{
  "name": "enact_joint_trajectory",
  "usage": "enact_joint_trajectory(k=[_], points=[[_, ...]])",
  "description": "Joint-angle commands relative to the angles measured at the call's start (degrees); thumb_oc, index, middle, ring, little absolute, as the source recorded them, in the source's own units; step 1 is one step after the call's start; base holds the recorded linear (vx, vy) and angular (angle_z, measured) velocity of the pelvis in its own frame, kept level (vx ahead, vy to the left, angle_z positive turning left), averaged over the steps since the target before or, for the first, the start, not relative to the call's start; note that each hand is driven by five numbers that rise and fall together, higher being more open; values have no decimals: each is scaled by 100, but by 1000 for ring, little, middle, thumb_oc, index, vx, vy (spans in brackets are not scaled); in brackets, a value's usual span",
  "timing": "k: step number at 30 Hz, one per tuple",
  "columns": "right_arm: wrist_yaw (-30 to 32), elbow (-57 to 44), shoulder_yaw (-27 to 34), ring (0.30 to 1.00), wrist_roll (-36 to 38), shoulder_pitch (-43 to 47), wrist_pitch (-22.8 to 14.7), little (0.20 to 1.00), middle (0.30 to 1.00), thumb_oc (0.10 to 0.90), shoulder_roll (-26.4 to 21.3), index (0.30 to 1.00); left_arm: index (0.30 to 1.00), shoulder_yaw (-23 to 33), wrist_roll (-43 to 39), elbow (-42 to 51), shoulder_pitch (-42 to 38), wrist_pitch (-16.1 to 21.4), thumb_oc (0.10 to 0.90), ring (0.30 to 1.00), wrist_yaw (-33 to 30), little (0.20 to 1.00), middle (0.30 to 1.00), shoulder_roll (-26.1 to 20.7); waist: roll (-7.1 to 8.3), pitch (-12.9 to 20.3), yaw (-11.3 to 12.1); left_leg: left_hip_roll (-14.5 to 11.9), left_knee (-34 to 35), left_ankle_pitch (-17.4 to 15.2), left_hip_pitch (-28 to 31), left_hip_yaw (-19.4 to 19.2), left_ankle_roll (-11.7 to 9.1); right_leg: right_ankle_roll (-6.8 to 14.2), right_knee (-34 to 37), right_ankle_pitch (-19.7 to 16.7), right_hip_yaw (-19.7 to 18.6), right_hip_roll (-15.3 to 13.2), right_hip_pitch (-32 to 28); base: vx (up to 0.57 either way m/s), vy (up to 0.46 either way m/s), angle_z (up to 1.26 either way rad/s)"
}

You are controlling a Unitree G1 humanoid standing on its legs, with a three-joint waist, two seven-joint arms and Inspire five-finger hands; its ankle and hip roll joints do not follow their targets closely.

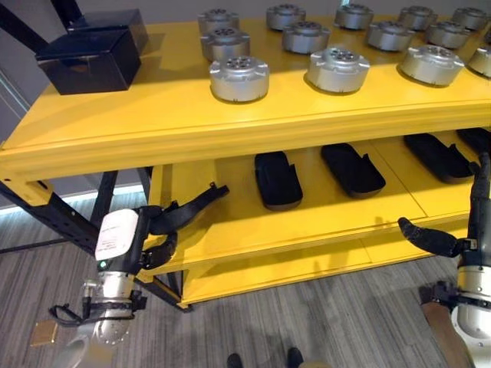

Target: Move parts from the plastic box to the shelf.

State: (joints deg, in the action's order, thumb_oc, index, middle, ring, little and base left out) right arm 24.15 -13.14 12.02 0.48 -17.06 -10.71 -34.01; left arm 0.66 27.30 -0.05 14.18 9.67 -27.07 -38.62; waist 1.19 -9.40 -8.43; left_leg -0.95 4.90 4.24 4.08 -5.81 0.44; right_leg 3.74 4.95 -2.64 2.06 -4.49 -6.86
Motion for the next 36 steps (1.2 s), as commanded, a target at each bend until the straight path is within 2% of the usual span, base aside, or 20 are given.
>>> enact_joint_trajectory(k=[1,2,3,5,6,11,14,20,22,24,25,28,33,36], points=[[199,-90,93,1000,-72,730,-491,1000,1000,900,-451,1000,300,387,-34,63,-1056,-208,400,300,-324,300,300,-268,121,395,1,-11,10,-1017,491,-388,53,348,-40,151,-307,21,165,0,0,0],[192,-78,71,1000,-68,759,-474,1000,1000,900,-456,1000,300,318,-14,10,-1109,-376,400,300,-287,300,300,-265,118,398,-5,-11,10,-1020,492,-396,53,348,-40,151,-312,25,168,0,0,0],[176,-53,22,1000,-72,814,-444,1000,1000,900,-465,1000,300,185,-57,-123,-1201,-732,400,300,-347,300,300,-257,112,404,-24,-12,10,-1027,498,-408,57,347,-43,156,-325,33,169,0,0,0],[171,-20,-15,1000,-63,867,-428,1000,1000,900,-493,1000,300,67,-206,-334,-1328,-933,400,300,-512,300,300,-229,108,402,-43,-11,10,-1027,506,-422,67,344,-57,165,-341,38,172,8,-1,-2],[159,-19,-34,1000,-67,876,-425,1000,1000,900,-477,1000,300,32,-327,-501,-1403,-1213,400,300,-619,300,300,-163,108,402,-69,-10,10,-1028,509,-433,72,343,-66,172,-372,46,180,16,-3,-3],[117,-38,-52,1000,-66,884,-404,1000,1000,900,-460,1000,300,-37,-357,-819,-1492,-1471,400,300,-611,300,300,-7,118,396,-111,-17,7,-1025,520,-469,74,337,-90,187,-415,62,194,12,-7,-6],[23,-27,-111,1000,-32,949,-371,1000,1000,900,-476,1000,300,-421,-18,-1081,-1654,-1922,400,300,-173,300,300,98,114,392,-172,-30,4,-1033,541,-523,81,330,-109,198,-438,90,207,26,-13,-6],[-149,18,-238,1000,-16,1069,-356,1000,1000,900,-527,1000,300,-1042,301,-1529,-2000,-2222,400,300,182,300,300,165,88,391,-269,-44,-1,-1044,565,-619,94,324,-146,216,-493,128,234,24,5,-5],[-257,67,-350,1000,2,1169,-355,1000,1000,900,-579,1000,300,-1431,227,-1918,-2237,-2477,400,300,323,300,300,248,72,371,-353,-58,-16,-1045,573,-669,114,318,-201,242,-539,144,269,29,18,-8],[-310,79,-359,1000,25,1195,-346,1000,1000,900,-601,1000,300,-1546,228,-2048,-2332,-2542,400,300,351,300,300,293,66,359,-369,-63,-18,-1046,575,-690,117,318,-213,246,-555,151,283,26,10,-19],[-406,109,-401,1000,57,1232,-350,1000,1000,900,-644,1000,300,-1737,200,-2267,-2473,-2693,400,300,420,300,300,355,61,348,-432,-66,-24,-1048,583,-725,126,318,-221,250,-587,166,296,39,10,-19],[-616,151,-500,1000,76,1312,-414,1000,1000,900,-706,1000,300,-2079,-25,-2879,-2802,-2827,400,300,501,300,300,618,35,307,-559,-78,-28,-1041,602,-811,131,313,-221,246,-680,212,323,57,17,-14],[-803,154,-562,1000,79,1416,-400,1000,1000,900,-756,1000,300,-2121,-767,-3412,-3048,-2937,400,300,341,300,300,900,13,255,-646,-82,-45,-1045,587,-881,141,300,-222,249,-748,248,370,14,14,-9],[-1029,136,-579,1000,111,1427,-417,1000,1000,900,-758,1000,300,-1911,-1511,-4178,-3169,-2892,400,300,-53,300,300,1270,21,208,-746,-84,-102,-1058,585,-946,161,291,-252,259,-828,289,395,41,1,-9]])
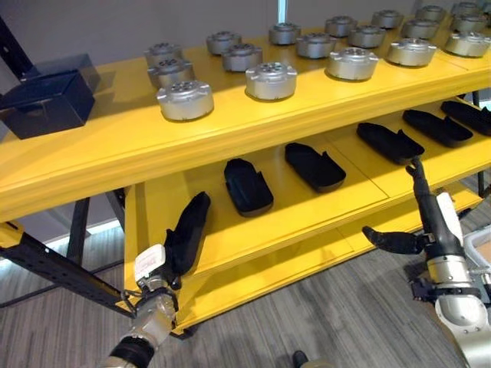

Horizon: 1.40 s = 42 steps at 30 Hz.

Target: Move parts from the plastic box to the shelf.

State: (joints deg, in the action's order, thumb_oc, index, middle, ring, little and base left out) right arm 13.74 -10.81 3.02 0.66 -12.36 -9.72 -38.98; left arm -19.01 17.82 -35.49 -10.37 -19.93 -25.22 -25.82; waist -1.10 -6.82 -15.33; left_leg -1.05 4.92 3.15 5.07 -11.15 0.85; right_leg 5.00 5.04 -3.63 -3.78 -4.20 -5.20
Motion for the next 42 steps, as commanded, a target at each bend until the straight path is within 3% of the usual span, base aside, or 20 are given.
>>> enact_joint_trajectory(k=[1,3,11,28,39,40,41,42], points=[[14,-95,309,1000,90,964,-514,1000,1000,900,-264,1000,300,71,-585,-699,-727,102,400,300,-244,300,300,7,250,-54,-58,-75,-115,-950,480,-416,120,163,-268,360,-250,262,235,15,-8,-18],[-70,-136,274,1000,103,991,-482,1000,1000,900,-252,1000,300,223,-1153,-1070,-767,249,400,300,-341,300,300,176,265,-91,-90,-86,-172,-954,460,-440,125,158,-307,366,-281,274,259,22,-9,-13],[-241,-139,206,1000,67,979,-468,1000,1000,900,-231,1000,300,458,-1408,-1429,-752,352,400,300,-564,300,300,227,274,-135,-108,-93,-238,-961,476,-443,125,157,-357,383,-290,281,249,24,0,-1],[-366,94,-79,1000,141,1008,-537,1000,1000,900,-426,1000,300,-83,183,-1329,-1727,-175,400,300,-189,300,300,-660,297,-191,-231,-90,-393,-984,449,-478,129,183,-511,390,-320,261,291,29,2,3],[-453,52,-112,1000,141,967,-492,1000,1000,900,-454,1000,300,-128,132,-1255,-2056,-410,400,300,322,300,300,-989,231,-223,-295,-100,-484,-994,421,-475,115,177,-625,450,-337,259,314,54,1,-1],[-505,50,-103,1000,132,969,-487,1000,1000,900,-455,1000,415,-125,94,-1313,-2081,-419,482,415,334,415,415,-965,225,-219,-311,-98,-497,-1001,414,-477,115,176,-642,467,-345,263,319,65,4,0],[-517,45,-101,1000,134,964,-479,1000,1000,900,-468,1000,635,-128,75,-1335,-2090,-420,639,635,333,635,635,-961,222,-236,-329,-96,-511,-1027,434,-459,123,181,-652,494,-332,259,289,84,-6,6],[-540,30,-102,1000,138,954,-470,1000,1000,900,-482,1000,1000,-124,-32,-1368,-2106,-395,900,1000,334,1000,1000,-975,222,-222,-327,-102,-516,-1007,412,-475,117,171,-664,482,-352,265,316,77,-6,18]])
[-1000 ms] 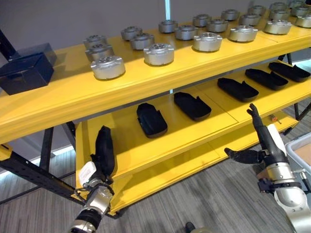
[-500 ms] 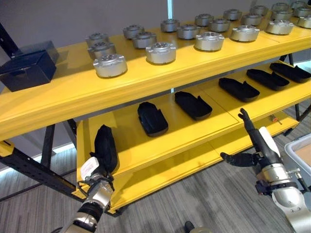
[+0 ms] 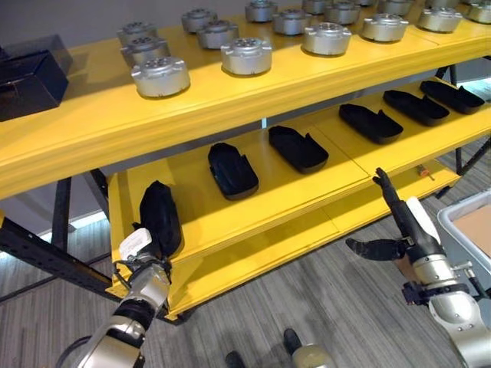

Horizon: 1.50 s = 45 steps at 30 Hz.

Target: Move parts from the plastic box to the shelf.

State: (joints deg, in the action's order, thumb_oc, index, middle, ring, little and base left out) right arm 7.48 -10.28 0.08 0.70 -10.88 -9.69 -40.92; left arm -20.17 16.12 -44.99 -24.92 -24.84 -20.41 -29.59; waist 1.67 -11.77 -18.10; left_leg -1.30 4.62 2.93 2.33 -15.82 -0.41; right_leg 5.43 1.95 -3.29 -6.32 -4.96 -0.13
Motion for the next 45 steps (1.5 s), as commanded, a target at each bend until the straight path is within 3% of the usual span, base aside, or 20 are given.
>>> enact_joint_trajectory(k=[1,9,22,27,34,40,45], points=[[59,-36,197,1000,120,788,-470,1000,1000,900,-290,1000,1000,-1,70,-453,-664,105,900,1000,-161,1000,1000,-594,-56,270,-62,-79,-498,-993,688,-6,243,128,-367,460,-94,339,-195,80,-12,-3],[17,-65,223,1000,69,734,-464,1000,1000,900,-274,1000,1000,149,-460,-457,-620,346,900,1000,-261,1000,1000,-435,-48,252,-92,-84,-566,-1036,676,19,250,119,-433,525,-91,340,-196,38,-1,-1],[22,-88,150,1000,-40,679,-499,1000,1000,900,-270,1000,1000,146,-282,-340,-684,288,900,1000,-477,1000,1000,-452,-28,273,-79,-90,-611,-1038,656,11,248,113,-491,542,-98,340,-162,6,0,4],[108,-71,131,1000,-120,623,-558,1000,1000,900,-209,1000,1000,304,-574,-114,-657,655,900,1000,-955,1000,1000,-471,-23,286,-38,-92,-602,-1023,642,30,240,111,-488,544,-96,340,-156,0,0,0],[149,-141,122,1000,-116,594,-513,1000,1000,900,-176,1000,1000,292,-704,330,-547,685,900,1000,-876,1000,1000,-353,-7,268,1,-106,-589,-1012,630,69,229,105,-500,563,-64,342,-156,-6,-6,1],[169,-172,25,1000,-160,626,-453,1000,1000,900,-95,1000,1000,231,-837,431,-427,1062,900,1000,-875,1000,1000,-39,19,278,11,-115,-560,-1013,652,62,230,101,-491,575,-61,353,-165,2,-4,1],[163,-189,28,1000,-164,596,-471,1000,1000,900,-67,1000,1000,179,-958,568,-374,1127,900,1000,-942,1000,1000,99,38,271,8,-124,-561,-1018,651,55,234,103,-492,580,-60,353,-165,0,0,0]])
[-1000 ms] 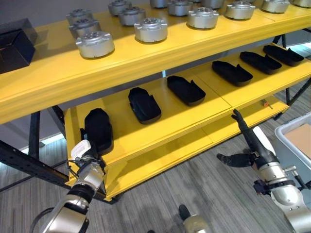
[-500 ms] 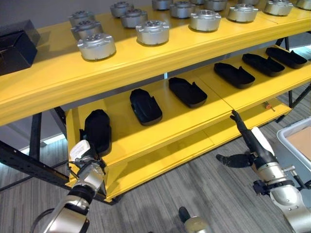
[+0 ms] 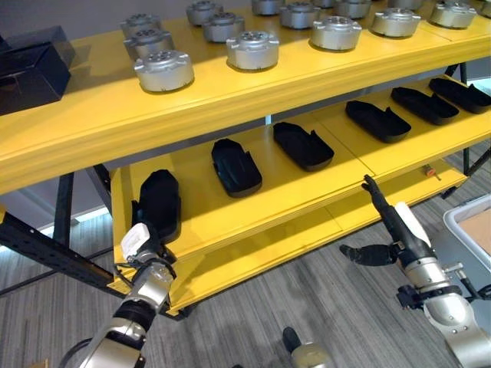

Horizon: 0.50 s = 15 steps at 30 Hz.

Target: Move parts from the plastic box to the shelf.

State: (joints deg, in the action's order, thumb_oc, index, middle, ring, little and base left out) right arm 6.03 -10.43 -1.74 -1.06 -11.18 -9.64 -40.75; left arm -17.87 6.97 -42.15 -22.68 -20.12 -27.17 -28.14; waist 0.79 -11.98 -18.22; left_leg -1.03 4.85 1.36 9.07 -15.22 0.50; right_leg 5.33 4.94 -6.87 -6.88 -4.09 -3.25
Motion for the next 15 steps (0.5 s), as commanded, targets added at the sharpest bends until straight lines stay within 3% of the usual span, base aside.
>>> enact_joint_trajectory(k=[1,15], points=[[305,-179,214,1000,18,621,-476,1000,1000,900,-80,1000,1000,-62,-62,320,-581,685,900,1000,-284,1000,1000,-24,130,290,21,-150,-582,-863,-21,-6,144,114,-792,939,0,267,148,0,0,0],[384,-185,101,1000,-62,597,-467,1000,1000,900,4,1000,1000,-235,-56,570,-562,1069,900,1000,-242,1000,1000,171,164,294,28,-166,-553,-866,-5,-21,145,113,-758,940,2,279,125,0,0,0]])
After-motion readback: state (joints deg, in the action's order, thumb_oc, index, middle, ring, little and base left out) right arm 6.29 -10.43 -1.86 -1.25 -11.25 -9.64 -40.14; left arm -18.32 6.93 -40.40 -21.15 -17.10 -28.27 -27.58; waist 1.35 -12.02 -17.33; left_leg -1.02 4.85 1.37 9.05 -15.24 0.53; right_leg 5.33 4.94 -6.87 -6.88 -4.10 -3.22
